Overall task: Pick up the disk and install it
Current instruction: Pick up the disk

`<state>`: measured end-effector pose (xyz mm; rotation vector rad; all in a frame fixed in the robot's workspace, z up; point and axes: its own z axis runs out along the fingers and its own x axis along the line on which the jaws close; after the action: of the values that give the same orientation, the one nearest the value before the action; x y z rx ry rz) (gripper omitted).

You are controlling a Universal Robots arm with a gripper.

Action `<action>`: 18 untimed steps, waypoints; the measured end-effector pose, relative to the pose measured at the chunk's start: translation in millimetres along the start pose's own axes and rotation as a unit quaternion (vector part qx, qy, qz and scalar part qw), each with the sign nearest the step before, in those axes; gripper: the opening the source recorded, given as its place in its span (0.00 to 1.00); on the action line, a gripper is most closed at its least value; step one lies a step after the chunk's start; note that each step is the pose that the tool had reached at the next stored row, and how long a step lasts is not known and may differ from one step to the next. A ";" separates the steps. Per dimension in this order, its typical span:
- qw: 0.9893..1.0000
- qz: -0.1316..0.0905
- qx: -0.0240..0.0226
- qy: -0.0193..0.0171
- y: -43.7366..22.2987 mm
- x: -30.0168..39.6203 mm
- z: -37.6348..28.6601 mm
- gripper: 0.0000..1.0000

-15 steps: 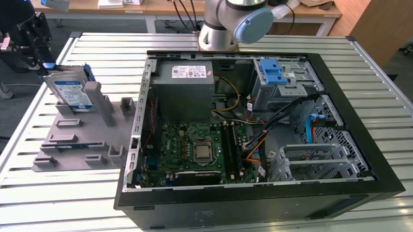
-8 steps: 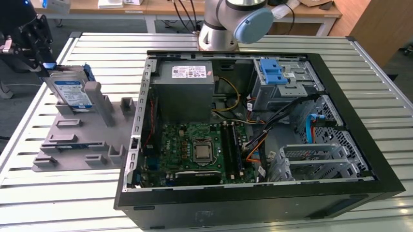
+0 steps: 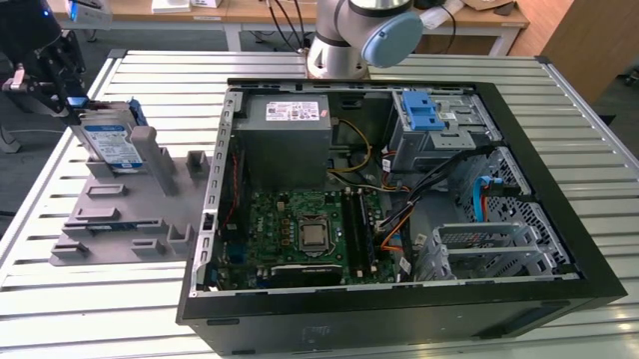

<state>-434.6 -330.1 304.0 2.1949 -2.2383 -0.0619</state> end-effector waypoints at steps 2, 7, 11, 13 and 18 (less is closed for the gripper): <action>1.000 0.000 0.000 0.000 0.2 0.0 1.4 0.49; 1.000 0.000 0.000 0.000 0.3 0.1 3.3 0.49; 1.000 0.000 0.000 0.001 0.3 0.1 3.4 0.49; 1.000 0.000 0.001 0.002 0.3 -0.1 3.7 0.49; 1.000 0.000 0.002 0.002 0.4 -0.6 6.9 0.49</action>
<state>-435.2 -329.3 297.1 2.1950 -2.2383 -0.0547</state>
